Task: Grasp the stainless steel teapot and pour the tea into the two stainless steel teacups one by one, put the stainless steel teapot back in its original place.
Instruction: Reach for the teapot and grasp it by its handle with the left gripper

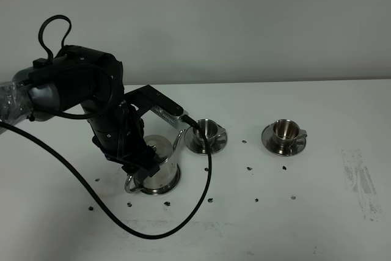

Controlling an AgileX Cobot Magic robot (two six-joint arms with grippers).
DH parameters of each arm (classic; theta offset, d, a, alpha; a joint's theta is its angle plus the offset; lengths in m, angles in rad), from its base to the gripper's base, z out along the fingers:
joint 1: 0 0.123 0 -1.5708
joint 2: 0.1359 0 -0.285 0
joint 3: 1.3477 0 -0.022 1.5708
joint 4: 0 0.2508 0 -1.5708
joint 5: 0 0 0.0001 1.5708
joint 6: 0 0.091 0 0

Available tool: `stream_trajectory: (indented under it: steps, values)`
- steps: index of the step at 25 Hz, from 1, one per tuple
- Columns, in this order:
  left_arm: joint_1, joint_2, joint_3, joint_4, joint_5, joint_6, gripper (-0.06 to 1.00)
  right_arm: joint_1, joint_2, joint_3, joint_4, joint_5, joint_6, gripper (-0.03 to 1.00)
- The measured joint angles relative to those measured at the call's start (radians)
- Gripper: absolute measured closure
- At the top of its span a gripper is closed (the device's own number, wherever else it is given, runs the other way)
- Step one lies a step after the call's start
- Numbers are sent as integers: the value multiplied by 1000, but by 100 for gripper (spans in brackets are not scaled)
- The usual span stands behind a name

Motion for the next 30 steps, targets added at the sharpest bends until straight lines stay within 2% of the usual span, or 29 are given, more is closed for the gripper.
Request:
stream_trajectory:
  steps: [7,15,30]
  values:
    - [0,26,-3,0,-43,0,36,0,0,0,0,0,0,54]
    - [-3,36,-3,0,-44,-43,36,0,0,0,0,0,0,54]
    - [-9,54,-3,0,-64,-45,36,0,0,0,0,0,0,54]
